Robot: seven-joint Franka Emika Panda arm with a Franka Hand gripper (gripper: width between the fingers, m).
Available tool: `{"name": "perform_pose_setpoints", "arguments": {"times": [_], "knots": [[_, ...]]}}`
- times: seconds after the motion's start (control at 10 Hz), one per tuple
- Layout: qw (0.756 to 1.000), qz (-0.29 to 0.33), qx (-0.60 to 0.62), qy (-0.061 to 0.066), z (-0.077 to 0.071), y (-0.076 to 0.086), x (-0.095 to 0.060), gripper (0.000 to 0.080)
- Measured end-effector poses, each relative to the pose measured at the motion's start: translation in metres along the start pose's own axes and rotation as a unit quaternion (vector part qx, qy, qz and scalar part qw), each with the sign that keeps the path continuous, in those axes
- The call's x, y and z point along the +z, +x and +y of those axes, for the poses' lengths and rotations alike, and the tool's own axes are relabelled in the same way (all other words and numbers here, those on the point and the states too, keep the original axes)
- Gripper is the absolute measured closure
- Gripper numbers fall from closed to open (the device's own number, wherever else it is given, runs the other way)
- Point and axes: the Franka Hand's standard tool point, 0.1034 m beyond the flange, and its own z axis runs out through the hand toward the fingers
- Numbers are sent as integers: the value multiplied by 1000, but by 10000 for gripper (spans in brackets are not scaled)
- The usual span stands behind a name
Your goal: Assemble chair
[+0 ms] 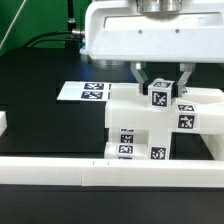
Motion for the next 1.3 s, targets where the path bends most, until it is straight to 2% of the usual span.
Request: {"name": "perform_pose_setpoints", "arguments": {"times": [0.2,0.5,0.6,0.7,0.8,0.9,1.0,1.3], "knots": [[991,-7,130,4,-2,-2,0,515],[989,-8,144,6,-3,-2,0,515],[992,-8,126,6,-3,-2,0,325],[995,-7,97,4,-5,-3,-1,325],[998,-5,58,3,-10,-5,-1,194],[1000,-5,29,3,-8,-4,-1,160],[1000,-5,-8,3,-7,-4,-1,160],[981,-7,-192,-12,-5,-6,0,150]]}}
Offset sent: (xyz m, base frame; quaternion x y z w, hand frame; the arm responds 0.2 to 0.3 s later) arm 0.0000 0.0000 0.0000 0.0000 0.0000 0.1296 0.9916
